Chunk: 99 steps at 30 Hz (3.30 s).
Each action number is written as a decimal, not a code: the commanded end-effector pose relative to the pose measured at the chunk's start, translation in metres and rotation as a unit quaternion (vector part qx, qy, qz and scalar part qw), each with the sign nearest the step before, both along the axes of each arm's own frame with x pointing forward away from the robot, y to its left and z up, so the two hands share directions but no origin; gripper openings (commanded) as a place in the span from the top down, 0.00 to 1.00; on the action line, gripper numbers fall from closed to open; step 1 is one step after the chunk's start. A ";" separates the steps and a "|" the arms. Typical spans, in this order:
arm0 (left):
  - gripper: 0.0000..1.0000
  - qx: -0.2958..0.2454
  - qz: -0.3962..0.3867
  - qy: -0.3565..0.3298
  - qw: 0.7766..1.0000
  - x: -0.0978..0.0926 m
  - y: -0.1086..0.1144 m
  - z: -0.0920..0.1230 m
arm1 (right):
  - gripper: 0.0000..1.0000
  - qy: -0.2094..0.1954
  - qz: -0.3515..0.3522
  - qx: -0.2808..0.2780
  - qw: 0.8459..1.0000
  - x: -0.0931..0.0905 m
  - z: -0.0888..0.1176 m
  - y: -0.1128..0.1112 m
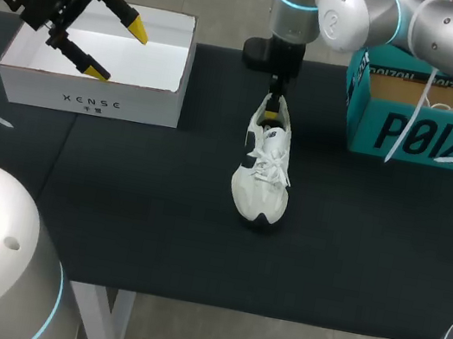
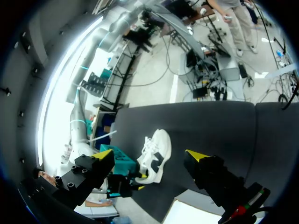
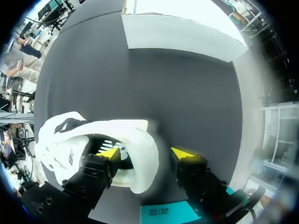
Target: Take the shoe out of the shoebox, open the shoe tongue, remove and reinsert the insole, then place the shoe into the shoebox
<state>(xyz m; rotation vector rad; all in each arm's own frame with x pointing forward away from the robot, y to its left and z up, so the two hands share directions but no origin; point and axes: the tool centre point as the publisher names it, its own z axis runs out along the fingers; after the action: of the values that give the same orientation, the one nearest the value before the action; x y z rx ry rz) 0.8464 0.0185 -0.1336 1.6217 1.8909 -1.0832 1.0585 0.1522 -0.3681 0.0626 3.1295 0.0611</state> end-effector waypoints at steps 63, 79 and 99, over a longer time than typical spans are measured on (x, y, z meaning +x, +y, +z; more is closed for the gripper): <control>0.00 0.002 -0.001 0.000 1.000 0.001 0.000 0.000 | 1.00 0.005 -0.194 0.021 0.981 0.044 0.248 -0.050; 0.00 0.002 -0.001 0.000 1.000 0.001 0.000 0.000 | 1.00 0.005 -0.194 0.021 0.981 0.044 0.248 -0.050; 0.00 0.002 -0.001 0.000 1.000 0.001 0.000 0.000 | 1.00 -0.028 -0.552 -0.027 0.833 0.145 0.256 -0.144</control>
<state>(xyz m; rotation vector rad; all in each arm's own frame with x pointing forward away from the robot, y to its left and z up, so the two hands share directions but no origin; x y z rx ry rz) 0.8464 0.0186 -0.1336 1.6218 1.8910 -1.0832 1.1846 0.0197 -0.1187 1.3858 2.7088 0.0691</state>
